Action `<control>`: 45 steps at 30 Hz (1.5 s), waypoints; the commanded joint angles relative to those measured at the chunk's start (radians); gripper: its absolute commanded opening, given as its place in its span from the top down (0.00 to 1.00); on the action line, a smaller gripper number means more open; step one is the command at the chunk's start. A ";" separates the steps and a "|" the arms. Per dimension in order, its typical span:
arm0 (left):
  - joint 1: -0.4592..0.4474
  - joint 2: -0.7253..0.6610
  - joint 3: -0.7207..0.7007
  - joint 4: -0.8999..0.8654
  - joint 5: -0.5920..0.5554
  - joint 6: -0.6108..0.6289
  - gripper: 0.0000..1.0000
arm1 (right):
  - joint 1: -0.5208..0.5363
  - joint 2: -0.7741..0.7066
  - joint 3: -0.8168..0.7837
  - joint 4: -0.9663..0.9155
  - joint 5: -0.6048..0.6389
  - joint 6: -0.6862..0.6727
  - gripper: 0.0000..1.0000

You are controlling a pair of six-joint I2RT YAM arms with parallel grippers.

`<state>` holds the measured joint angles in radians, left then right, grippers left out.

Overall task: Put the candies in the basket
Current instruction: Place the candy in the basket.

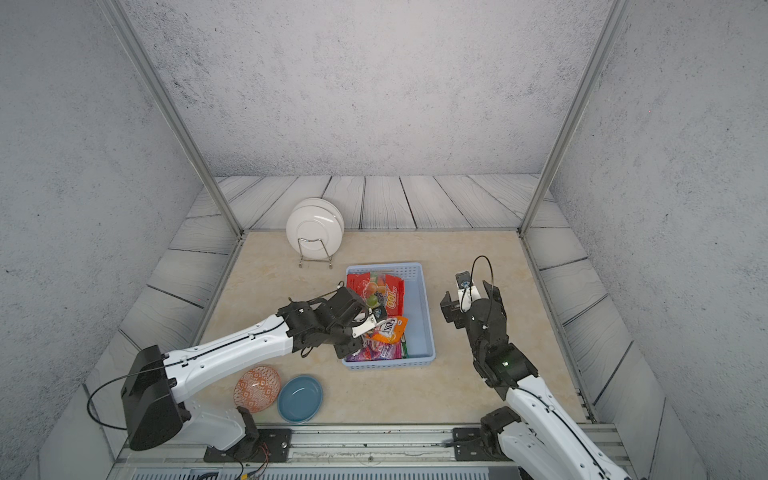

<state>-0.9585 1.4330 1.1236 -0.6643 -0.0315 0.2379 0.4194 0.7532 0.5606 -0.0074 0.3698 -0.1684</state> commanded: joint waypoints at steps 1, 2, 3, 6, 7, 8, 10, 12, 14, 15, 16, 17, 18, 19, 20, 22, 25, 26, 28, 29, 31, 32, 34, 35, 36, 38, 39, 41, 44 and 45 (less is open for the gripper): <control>-0.010 0.011 -0.020 0.000 -0.008 -0.054 0.94 | -0.004 -0.008 -0.001 0.000 -0.003 -0.002 0.01; -0.010 0.019 -0.017 0.002 -0.008 -0.057 0.86 | -0.004 -0.012 -0.007 -0.001 0.003 -0.004 0.01; -0.010 0.024 -0.017 0.006 -0.008 -0.061 0.79 | -0.005 -0.017 -0.011 0.005 0.008 -0.009 0.01; -0.012 0.044 -0.021 0.034 0.010 -0.075 0.62 | -0.004 -0.023 -0.009 0.016 -0.003 -0.010 0.01; -0.016 0.051 -0.019 0.037 0.014 -0.076 0.58 | -0.004 -0.019 -0.005 0.008 -0.005 -0.010 0.01; -0.019 0.060 -0.011 0.034 0.013 -0.074 0.56 | -0.004 -0.017 -0.003 0.002 -0.002 -0.008 0.01; -0.025 0.070 -0.006 0.030 0.015 -0.073 0.50 | -0.004 -0.023 -0.013 0.005 0.009 -0.015 0.01; -0.032 0.074 -0.021 0.043 0.024 -0.076 0.47 | -0.005 -0.032 -0.016 0.018 0.002 -0.017 0.01; -0.038 0.072 -0.028 0.045 0.065 -0.079 0.48 | -0.004 -0.028 -0.008 0.009 -0.004 -0.017 0.01; -0.041 0.069 -0.024 0.038 0.081 -0.082 0.48 | -0.004 -0.027 -0.007 0.003 0.000 -0.016 0.01; -0.045 0.067 -0.017 0.028 0.101 -0.082 0.48 | -0.004 -0.028 -0.011 0.002 0.007 -0.021 0.01; -0.049 0.069 -0.013 0.021 0.119 -0.080 0.48 | -0.004 -0.032 -0.016 0.008 0.011 -0.024 0.01; -0.052 0.067 -0.015 0.021 0.136 -0.080 0.48 | -0.005 -0.035 -0.019 0.014 0.009 -0.025 0.01; -0.053 0.065 -0.021 0.028 0.149 -0.080 0.46 | -0.004 -0.035 -0.018 0.019 0.001 -0.025 0.01; -0.053 0.061 -0.028 0.036 0.155 -0.080 0.44 | -0.004 -0.033 -0.013 0.016 -0.008 -0.023 0.01; -0.052 0.058 -0.028 0.032 0.149 -0.076 0.37 | -0.004 -0.026 -0.004 0.003 -0.009 -0.019 0.01; -0.051 0.043 0.006 0.005 0.166 -0.070 0.37 | -0.004 -0.035 -0.019 0.010 0.005 -0.027 0.01; -0.052 0.037 0.014 0.007 0.185 -0.068 0.37 | -0.004 -0.038 -0.018 0.015 0.000 -0.026 0.01; -0.052 0.041 0.026 0.008 0.207 -0.062 0.40 | -0.004 -0.030 -0.009 0.010 -0.010 -0.022 0.01; -0.051 0.048 0.035 0.006 0.199 -0.058 0.41 | -0.004 -0.025 -0.006 0.003 -0.009 -0.022 0.01; -0.047 0.059 0.046 0.004 0.164 -0.067 0.47 | -0.003 -0.024 -0.013 0.001 0.004 -0.028 0.01; -0.040 0.060 0.039 0.012 0.160 -0.081 0.51 | -0.004 -0.026 -0.019 0.007 0.006 -0.029 0.01; -0.028 0.061 0.012 0.036 0.168 -0.099 0.59 | -0.004 -0.023 -0.013 0.015 -0.009 -0.028 0.01; -0.021 0.065 -0.002 0.047 0.178 -0.104 0.63 | -0.004 -0.020 -0.008 0.012 -0.013 -0.025 0.01; -0.015 0.069 -0.009 0.050 0.180 -0.109 0.66 | -0.004 -0.017 -0.006 0.005 -0.010 -0.025 0.01; -0.012 0.089 -0.010 0.047 0.178 -0.113 0.72 | -0.005 -0.021 -0.012 0.002 0.004 -0.029 0.01; -0.012 0.096 -0.013 0.049 0.185 -0.116 0.73 | -0.004 -0.025 -0.019 0.007 0.003 -0.031 0.01; -0.011 0.114 -0.021 0.070 0.213 -0.132 0.73 | -0.003 -0.028 -0.015 0.021 -0.009 -0.030 0.01; -0.014 0.159 0.009 0.066 0.220 -0.157 0.73 | -0.004 -0.017 -0.003 0.004 -0.010 -0.028 0.01; -0.013 0.171 0.021 0.059 0.221 -0.167 0.74 | -0.004 -0.021 -0.007 0.002 -0.001 -0.029 0.01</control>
<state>-0.9752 1.5684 1.1217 -0.5999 0.1703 0.1059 0.4194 0.7403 0.5522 -0.0040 0.3676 -0.1947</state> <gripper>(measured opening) 0.266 0.993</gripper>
